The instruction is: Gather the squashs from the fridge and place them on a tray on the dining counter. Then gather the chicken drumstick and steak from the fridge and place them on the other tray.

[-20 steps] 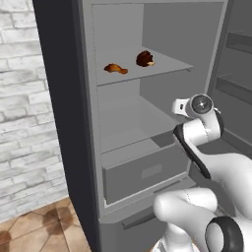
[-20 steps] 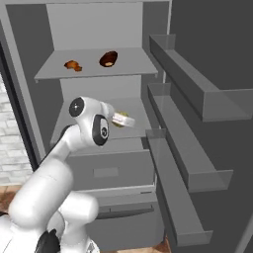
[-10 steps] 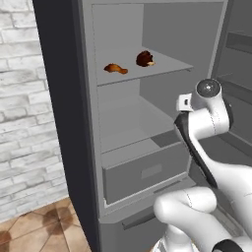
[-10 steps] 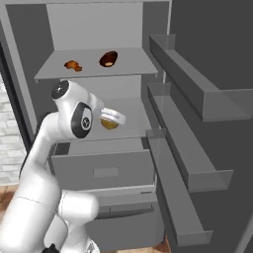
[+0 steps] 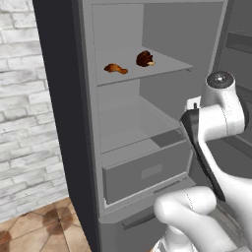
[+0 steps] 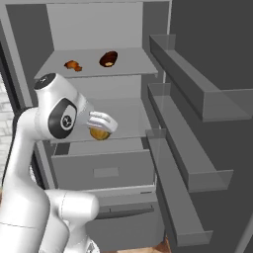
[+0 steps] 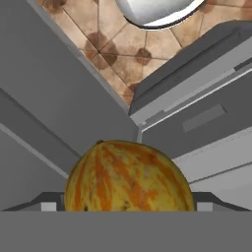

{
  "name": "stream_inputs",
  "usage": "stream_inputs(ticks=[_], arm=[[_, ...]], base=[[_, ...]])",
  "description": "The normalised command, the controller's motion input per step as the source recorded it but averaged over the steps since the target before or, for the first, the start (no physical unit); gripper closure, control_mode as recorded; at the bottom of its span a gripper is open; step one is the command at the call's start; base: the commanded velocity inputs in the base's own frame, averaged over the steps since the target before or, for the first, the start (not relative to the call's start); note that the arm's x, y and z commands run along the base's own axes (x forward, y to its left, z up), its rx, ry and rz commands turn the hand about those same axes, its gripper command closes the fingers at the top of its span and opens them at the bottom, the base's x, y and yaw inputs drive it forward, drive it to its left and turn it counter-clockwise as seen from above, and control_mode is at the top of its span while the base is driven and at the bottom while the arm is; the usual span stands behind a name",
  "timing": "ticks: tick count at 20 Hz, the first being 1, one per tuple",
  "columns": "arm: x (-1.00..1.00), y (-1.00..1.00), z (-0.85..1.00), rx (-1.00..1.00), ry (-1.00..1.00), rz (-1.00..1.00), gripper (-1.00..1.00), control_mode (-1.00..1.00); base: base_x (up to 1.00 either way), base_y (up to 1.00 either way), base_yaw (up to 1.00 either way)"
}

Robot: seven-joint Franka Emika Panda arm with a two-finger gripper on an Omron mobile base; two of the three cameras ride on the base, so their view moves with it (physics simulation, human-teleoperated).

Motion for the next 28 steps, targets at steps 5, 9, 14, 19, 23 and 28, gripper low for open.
stream_inputs(ticks=[5, 9, 14, 19, 23, 28], arm=[[-0.71, 0.1, -0.1, 0.0, 0.06, 0.0, 1.0, -1.0], [-0.53, 0.13, -0.2, -0.01, 0.05, 0.0, 1.0, -1.0], [-0.1, 0.14, -0.16, -0.02, 0.1, 0.01, 1.0, -1.0], [-0.01, 0.0, -0.03, 0.0, 0.0, 0.01, 1.0, 1.0], [0.0, 0.0, 0.0, 0.0, 0.0, 0.0, 1.0, 1.0], [0.0, 0.0, 0.0, 0.0, 0.0, 0.0, 1.0, 1.0]], base=[[0.0, 0.0, 0.0], [0.0, 0.0, 0.0], [0.0, 0.0, 0.0], [-0.22, 0.0, 0.0], [-0.64, 0.0, 0.01], [-0.69, 0.0, 0.03]])
